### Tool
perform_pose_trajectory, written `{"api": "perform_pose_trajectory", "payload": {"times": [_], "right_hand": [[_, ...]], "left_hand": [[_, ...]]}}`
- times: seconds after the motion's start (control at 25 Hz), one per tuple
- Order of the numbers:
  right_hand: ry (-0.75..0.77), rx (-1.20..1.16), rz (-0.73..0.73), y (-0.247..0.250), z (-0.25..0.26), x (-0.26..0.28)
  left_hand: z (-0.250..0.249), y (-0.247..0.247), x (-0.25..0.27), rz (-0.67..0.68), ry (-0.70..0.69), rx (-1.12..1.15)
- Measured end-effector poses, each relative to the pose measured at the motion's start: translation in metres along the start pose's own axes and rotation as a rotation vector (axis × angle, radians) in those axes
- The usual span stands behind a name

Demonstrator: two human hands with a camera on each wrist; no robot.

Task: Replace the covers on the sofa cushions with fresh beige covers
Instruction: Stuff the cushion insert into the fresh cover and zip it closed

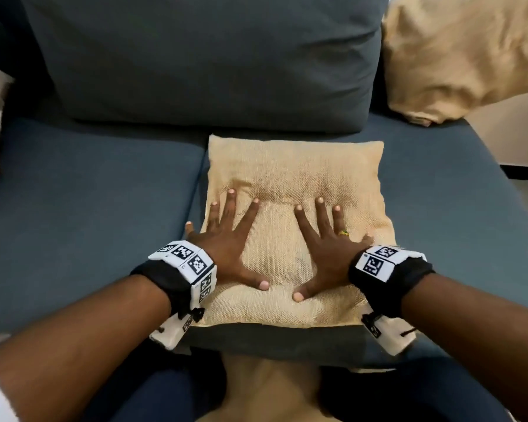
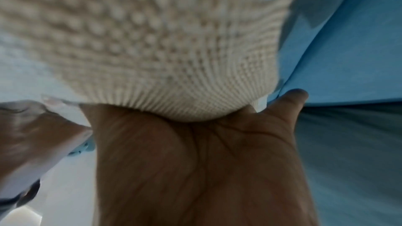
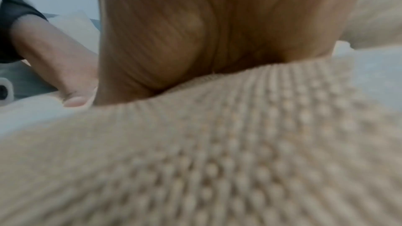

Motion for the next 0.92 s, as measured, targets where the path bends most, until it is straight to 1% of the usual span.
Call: {"api": "perform_pose_trajectory", "payload": {"times": [0.08,0.16,0.24,0.32,0.4,0.52,0.64,0.72,0.84,0.92], "right_hand": [[0.006,0.011,-0.026,-0.014,-0.002,0.016],[0.008,0.0,-0.049,-0.013,-0.002,0.022],[0.03,-0.033,-0.098,-0.002,0.007,0.024],[0.097,0.034,-0.182,0.011,0.023,0.026],[0.151,0.17,-0.222,0.018,0.038,0.022],[0.137,0.267,-0.182,0.003,0.037,0.013],[0.083,0.262,-0.147,-0.021,0.021,0.012],[0.042,0.26,-0.158,-0.025,0.005,0.016],[-0.04,0.178,-0.121,-0.029,-0.039,0.024],[-0.097,0.139,-0.09,-0.033,-0.064,0.027]], "left_hand": [[-0.002,-0.013,0.02,-0.031,-0.016,0.028],[-0.006,-0.015,0.032,-0.069,-0.03,0.034],[-0.015,-0.003,0.038,-0.121,-0.076,-0.001],[-0.03,0.013,0.037,-0.173,-0.163,-0.075],[-0.04,0.017,0.031,-0.16,-0.212,-0.185],[-0.035,0.001,0.02,-0.071,-0.206,-0.244],[-0.023,-0.013,0.016,-0.039,-0.22,-0.266],[-0.014,-0.012,0.019,-0.027,-0.228,-0.29],[0.001,-0.015,0.023,-0.017,-0.217,-0.307],[0.01,-0.02,0.027,-0.02,-0.178,-0.349]]}}
Point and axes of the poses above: each hand's wrist, its own x-axis away from the middle knuckle, its own y-axis out of the back of the hand, z = x × y, the point moved 6 cm from there along -x, towards the middle knuckle, and after that the axes turned 3 degrees about -y, right-handed, at the moved point
